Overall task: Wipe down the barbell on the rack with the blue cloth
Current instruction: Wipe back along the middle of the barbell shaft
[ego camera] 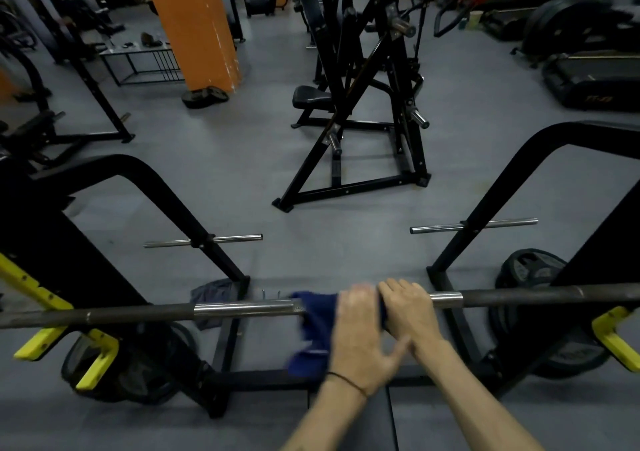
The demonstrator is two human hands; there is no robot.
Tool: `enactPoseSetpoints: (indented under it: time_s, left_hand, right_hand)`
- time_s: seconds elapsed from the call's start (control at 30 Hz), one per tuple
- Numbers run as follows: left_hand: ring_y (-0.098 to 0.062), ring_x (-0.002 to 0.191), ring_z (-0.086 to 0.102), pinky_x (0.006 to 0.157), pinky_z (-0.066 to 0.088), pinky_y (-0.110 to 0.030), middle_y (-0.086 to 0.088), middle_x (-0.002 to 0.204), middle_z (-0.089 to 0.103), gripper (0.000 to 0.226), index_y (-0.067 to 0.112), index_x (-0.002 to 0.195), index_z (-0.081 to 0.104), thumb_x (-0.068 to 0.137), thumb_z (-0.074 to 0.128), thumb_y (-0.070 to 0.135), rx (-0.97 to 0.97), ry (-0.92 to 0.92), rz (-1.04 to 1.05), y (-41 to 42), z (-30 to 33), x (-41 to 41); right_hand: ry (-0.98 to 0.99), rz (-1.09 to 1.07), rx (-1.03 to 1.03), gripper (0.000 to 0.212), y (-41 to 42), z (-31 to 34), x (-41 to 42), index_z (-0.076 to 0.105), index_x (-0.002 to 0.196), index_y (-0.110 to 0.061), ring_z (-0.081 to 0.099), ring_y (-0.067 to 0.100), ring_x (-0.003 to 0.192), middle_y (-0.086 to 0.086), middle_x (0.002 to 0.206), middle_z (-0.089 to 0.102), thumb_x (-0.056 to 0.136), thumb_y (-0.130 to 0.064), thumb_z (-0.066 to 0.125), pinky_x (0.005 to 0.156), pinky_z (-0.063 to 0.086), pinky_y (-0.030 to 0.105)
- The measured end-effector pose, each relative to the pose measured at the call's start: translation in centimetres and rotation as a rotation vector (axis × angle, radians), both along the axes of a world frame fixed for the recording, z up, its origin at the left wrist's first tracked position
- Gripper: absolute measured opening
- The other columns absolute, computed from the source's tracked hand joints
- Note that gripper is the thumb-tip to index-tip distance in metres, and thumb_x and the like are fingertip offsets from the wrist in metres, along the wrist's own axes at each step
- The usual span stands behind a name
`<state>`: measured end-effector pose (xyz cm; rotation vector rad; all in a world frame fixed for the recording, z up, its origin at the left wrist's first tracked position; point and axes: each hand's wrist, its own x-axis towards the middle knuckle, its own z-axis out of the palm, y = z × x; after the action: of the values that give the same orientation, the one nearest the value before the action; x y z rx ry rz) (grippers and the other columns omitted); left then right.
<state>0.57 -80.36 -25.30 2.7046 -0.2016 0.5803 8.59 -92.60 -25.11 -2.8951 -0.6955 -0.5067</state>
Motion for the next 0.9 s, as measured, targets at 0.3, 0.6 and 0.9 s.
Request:
enactPoseSetpoints:
  time_s: [0.3,0.6,0.9]
  left_hand:
    - [-0.033,0.148,0.032,0.119,0.028,-0.055,-0.016,0.158,0.037,0.082,0.001,0.152,0.036,0.099,0.037,0.063,0.114,-0.021,0.165,19.0,-1.4,-3.4]
    - [-0.041,0.144,0.036,0.123,0.017,-0.05,-0.02,0.152,0.042,0.085,-0.003,0.147,0.041,0.094,0.049,0.064,0.007,-0.026,0.007,1.4,-0.6,-0.5]
    - [-0.031,0.151,0.028,0.123,0.022,-0.054,-0.014,0.16,0.035,0.079,0.002,0.152,0.038,0.1,0.036,0.061,0.101,-0.027,0.205,18.5,-1.2,-3.9]
  right_hand:
    - [0.023,-0.002,0.028,0.035,-0.4,0.0,-0.1,0.052,0.068,-0.016,0.05,0.028,0.055,0.002,0.063,0.052,0.052,-0.014,0.084,0.052,0.039,0.037]
    - [-0.06,0.016,0.038,0.029,0.0,-0.2,0.0,0.053,0.068,-0.018,0.054,0.028,0.055,0.002,0.063,0.054,0.056,-0.006,0.076,0.052,0.039,0.036]
    - [-0.003,0.033,0.024,0.039,-0.3,0.3,-0.5,0.055,0.071,-0.017,0.051,0.027,0.059,0.001,0.068,0.053,0.053,-0.018,0.089,0.053,0.036,0.036]
